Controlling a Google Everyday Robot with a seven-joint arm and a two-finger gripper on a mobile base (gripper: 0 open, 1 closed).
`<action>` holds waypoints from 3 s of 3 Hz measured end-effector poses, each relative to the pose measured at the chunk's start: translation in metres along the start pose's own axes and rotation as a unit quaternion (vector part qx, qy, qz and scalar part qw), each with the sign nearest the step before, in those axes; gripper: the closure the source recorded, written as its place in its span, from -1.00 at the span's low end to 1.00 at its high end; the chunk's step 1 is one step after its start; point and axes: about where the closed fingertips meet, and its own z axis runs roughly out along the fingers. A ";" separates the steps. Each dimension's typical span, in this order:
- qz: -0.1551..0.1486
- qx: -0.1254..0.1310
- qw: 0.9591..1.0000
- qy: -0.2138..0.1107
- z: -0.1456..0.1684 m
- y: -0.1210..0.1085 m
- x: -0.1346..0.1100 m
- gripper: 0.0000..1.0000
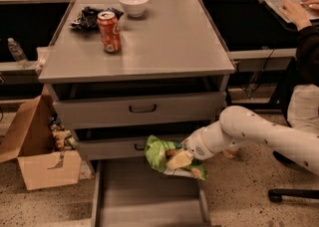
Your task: Place green rice chip bag into bottom drawer
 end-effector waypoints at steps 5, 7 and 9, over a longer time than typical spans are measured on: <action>0.157 -0.046 0.986 -0.008 0.175 -0.022 0.194 1.00; 0.194 -0.052 0.978 -0.046 0.253 -0.051 0.228 1.00; 0.189 -0.121 0.972 -0.067 0.346 -0.058 0.204 0.46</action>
Offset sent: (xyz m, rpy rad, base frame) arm -0.0647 -0.0358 -0.2670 0.1247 0.2287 -0.2357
